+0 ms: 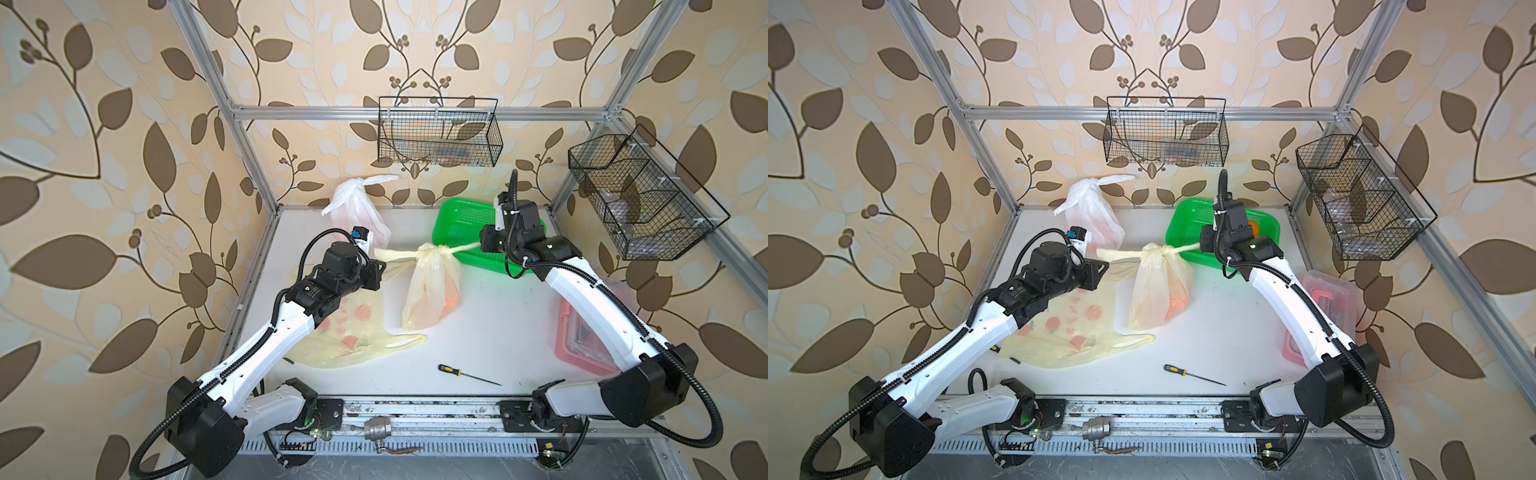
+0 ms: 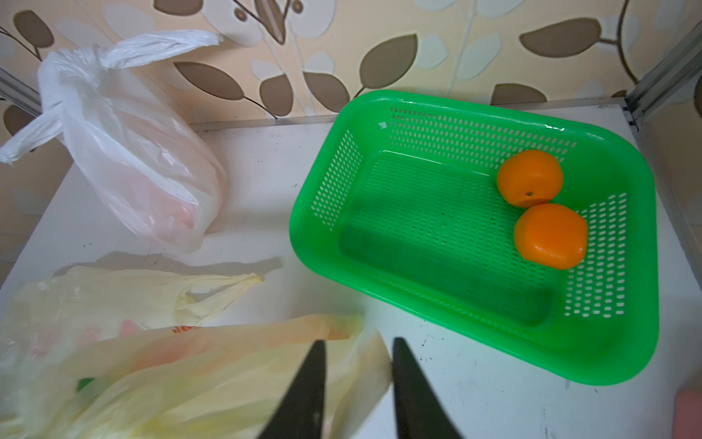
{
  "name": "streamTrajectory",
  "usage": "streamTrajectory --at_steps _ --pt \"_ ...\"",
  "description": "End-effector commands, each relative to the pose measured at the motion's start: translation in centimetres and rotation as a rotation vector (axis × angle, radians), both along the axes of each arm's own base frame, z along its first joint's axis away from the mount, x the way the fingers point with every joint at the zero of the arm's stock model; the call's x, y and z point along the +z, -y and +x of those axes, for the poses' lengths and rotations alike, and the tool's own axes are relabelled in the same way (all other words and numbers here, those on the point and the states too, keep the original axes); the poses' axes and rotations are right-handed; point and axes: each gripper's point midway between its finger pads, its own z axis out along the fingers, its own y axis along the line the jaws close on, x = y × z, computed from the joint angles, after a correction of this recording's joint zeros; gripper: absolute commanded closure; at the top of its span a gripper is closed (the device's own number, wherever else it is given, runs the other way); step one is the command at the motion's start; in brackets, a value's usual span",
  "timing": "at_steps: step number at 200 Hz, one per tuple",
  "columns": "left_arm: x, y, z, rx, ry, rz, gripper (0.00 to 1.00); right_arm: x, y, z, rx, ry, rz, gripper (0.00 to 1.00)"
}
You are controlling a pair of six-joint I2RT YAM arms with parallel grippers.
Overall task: Place the oranges into plastic bags & tie knots
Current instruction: Tie the plastic bag at the center of the board, then pick up the plastic bag at the center of the board.
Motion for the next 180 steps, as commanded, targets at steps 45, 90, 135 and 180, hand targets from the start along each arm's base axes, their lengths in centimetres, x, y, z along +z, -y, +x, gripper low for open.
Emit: streamTrajectory --at_steps 45,90,135,180 --pt "5.8 0.7 1.7 -0.023 0.030 0.030 0.01 3.7 1.6 -3.9 -0.003 0.181 0.135 0.00" --pt "6.1 9.2 1.3 -0.218 0.021 0.156 0.01 3.4 -3.4 -8.3 0.285 0.151 0.428 0.00" --pt "2.7 12.7 2.1 -0.276 -0.121 0.191 0.01 2.8 -2.4 -9.4 0.249 0.147 0.393 0.01" --pt "-1.9 12.9 3.7 -0.256 -0.219 0.340 0.01 3.2 -2.9 -9.5 0.275 0.152 0.410 0.03"
